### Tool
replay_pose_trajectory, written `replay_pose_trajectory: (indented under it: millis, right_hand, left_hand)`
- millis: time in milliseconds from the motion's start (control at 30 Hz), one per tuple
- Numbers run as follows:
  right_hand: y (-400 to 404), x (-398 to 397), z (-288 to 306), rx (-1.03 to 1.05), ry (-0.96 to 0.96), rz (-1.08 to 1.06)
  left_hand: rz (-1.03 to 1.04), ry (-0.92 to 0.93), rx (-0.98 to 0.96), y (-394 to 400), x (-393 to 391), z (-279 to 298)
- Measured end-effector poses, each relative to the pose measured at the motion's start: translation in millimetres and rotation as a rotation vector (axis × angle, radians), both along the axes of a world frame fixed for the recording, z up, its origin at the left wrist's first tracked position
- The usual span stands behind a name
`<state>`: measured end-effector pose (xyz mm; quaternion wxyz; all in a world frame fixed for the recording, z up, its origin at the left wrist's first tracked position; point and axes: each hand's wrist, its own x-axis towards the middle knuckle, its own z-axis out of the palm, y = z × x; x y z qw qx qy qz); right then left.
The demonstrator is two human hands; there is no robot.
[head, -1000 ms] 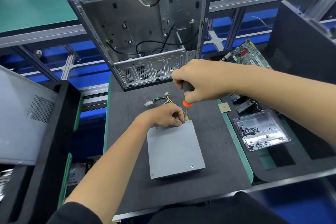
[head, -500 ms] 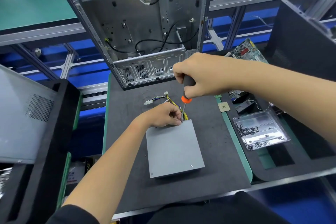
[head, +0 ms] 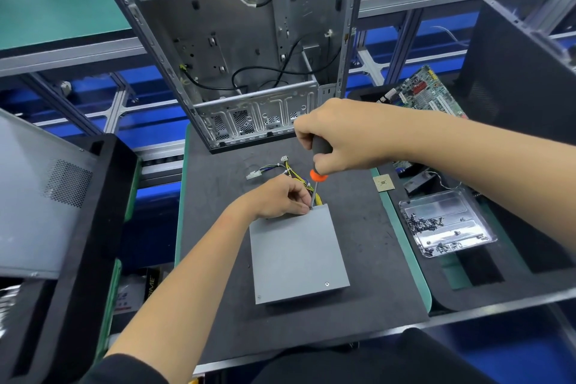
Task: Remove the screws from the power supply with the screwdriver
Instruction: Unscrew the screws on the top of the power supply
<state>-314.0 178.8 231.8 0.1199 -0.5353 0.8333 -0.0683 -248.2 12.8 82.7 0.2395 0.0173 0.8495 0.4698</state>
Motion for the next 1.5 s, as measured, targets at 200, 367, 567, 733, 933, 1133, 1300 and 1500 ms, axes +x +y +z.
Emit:
replay_pose_trajectory:
  millis: [200, 367, 567, 733, 933, 1133, 1300, 1500]
  right_hand:
    - [0.5, -0.6, 0.9, -0.006, 0.005, -0.001]
    - [-1.1, -0.3, 0.9, 0.015, 0.014, 0.000]
    - [-1.8, -1.8, -0.9, 0.054, 0.042, -0.019]
    - [0.4, -3.8, -4.8, 0.007, 0.033, -0.037]
    - [1.2, -3.8, -6.6, -0.013, 0.042, -0.049]
    - [2.4, -6.8, -3.9, -0.067, 0.038, -0.075]
    - [2.2, -7.7, -3.1, -0.061, 0.036, -0.079]
    - [2.5, -6.5, -3.5, -0.056, 0.030, -0.083]
  left_hand:
    - [0.003, -0.004, 0.008, 1.0, 0.2, 1.3]
    - [-0.004, -0.004, 0.005, 0.7, 0.8, 2.7]
    - [-0.002, -0.012, -0.002, 0.3, 0.6, 2.0]
    - [0.010, -0.003, 0.005, 0.3, 0.9, 1.0]
    - [0.007, 0.001, 0.007, 1.0, 0.9, 1.6]
    - [0.004, -0.003, 0.006, 0.0, 1.1, 0.5]
    - [-0.002, 0.008, 0.002, -0.4, 0.8, 0.7]
    - [-0.006, 0.005, 0.006, -0.1, 0.9, 1.2]
